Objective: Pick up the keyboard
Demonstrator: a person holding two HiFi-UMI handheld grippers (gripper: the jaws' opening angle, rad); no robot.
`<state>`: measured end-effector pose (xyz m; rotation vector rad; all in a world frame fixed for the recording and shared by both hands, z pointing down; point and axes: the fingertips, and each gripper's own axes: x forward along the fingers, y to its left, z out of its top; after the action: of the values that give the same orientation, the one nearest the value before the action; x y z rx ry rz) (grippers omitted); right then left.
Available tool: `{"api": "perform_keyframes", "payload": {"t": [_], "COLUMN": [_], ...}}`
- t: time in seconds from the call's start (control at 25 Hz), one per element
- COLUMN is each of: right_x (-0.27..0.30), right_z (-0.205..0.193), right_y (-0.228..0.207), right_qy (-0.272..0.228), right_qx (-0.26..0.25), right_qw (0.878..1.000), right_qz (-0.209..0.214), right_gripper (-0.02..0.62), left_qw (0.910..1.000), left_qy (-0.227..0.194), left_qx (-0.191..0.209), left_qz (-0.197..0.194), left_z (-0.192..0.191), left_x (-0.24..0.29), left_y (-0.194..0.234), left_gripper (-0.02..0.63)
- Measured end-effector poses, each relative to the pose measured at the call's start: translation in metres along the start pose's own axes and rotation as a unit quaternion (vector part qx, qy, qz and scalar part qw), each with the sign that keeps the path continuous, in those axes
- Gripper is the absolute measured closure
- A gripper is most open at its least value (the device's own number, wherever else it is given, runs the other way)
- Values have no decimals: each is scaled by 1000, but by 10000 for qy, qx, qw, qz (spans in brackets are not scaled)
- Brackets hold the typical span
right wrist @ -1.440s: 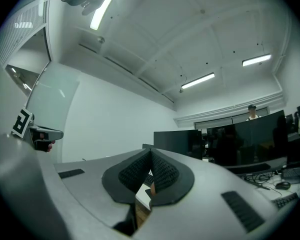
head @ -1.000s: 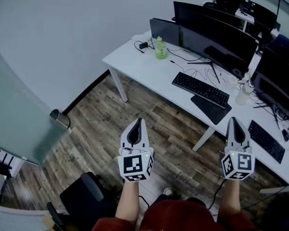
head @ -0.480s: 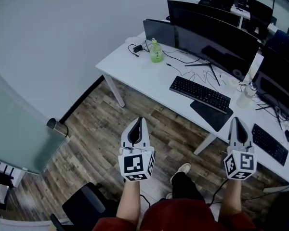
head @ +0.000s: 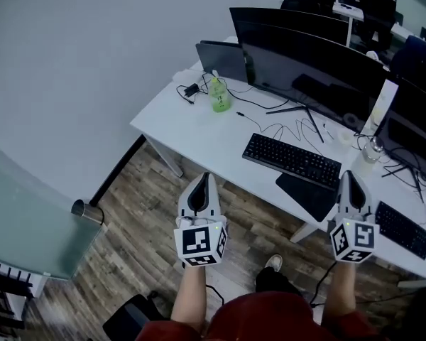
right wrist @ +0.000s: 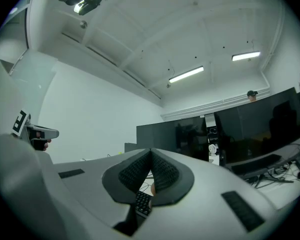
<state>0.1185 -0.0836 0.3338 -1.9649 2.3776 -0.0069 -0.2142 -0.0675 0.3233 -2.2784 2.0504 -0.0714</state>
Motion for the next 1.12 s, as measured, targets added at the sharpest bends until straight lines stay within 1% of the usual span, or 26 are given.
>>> {"api": "perform_keyframes", "payload": {"t": [0.2, 0.52, 0.56, 0.68, 0.72, 0.84, 1.04, 1.12], "right_x": [40, 76, 78, 83, 84, 87, 94, 99], "right_z": [-7, -12, -12, -15, -15, -15, -19, -21], "right_y": [-37, -99, -106, -125, -129, -138, -147, -151], "right_qy": [48, 87, 81, 74, 75, 82, 120, 132], "right_qx": [23, 55, 54, 50, 53, 43, 32, -19], "right_qw": [9996, 9971, 9967, 9956, 9952, 9943, 9927, 9917], "right_qz": [-272, -754, -804, -938, -974, -1060, -1201, -1277], "right_gripper": [597, 597, 597, 597, 597, 597, 597, 597], "left_qw": [9997, 9976, 9972, 9956, 9953, 9949, 9931, 9916], "left_qy": [91, 124, 114, 121, 135, 180, 235, 238], "left_qx": [7, 105, 91, -178, -200, -22, 69, -17], "left_qz": [-228, -674, -732, -912, -941, -991, -1146, -1273], "left_z": [-6, -3, -2, -1, -1, -2, -6, -6], "left_x": [67, 153, 161, 177, 182, 196, 221, 232], "left_y": [-16, -60, -65, -81, -84, -92, -99, -102], "left_gripper": [598, 598, 598, 598, 598, 598, 598, 598]}}
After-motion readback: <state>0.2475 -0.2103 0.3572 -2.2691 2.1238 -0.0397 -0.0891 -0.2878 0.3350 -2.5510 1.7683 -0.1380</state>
